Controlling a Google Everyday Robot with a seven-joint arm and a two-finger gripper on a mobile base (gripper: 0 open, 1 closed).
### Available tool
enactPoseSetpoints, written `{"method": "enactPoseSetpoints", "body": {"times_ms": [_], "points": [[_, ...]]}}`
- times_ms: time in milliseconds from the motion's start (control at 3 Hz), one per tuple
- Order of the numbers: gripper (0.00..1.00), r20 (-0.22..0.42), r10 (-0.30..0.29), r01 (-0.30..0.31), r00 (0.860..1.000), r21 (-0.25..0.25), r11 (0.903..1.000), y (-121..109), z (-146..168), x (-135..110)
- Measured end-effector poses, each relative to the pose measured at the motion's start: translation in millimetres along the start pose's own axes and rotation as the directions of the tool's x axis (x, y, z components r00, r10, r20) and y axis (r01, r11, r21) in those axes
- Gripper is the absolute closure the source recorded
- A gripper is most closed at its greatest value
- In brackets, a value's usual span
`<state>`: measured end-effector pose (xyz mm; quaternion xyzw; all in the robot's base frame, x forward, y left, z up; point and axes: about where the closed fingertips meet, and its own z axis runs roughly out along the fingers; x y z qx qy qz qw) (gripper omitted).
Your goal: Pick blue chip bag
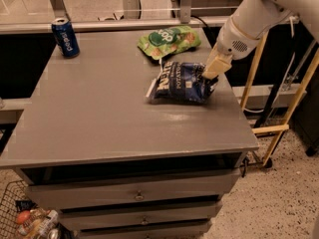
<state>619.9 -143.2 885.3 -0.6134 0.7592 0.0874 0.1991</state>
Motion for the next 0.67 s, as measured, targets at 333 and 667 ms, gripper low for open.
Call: {"method": "enactPoseSetpoints", "body": {"times_ms": [333, 667], "points": [[1.00, 0.022, -0.087, 0.084, 0.996, 0.095, 0.9919, 6.3, -38.2, -29.1], [1.00, 0.038, -0.158, 0.151, 0.987, 0.152, 0.9768, 14.3, -65.0, -51.4]]}}
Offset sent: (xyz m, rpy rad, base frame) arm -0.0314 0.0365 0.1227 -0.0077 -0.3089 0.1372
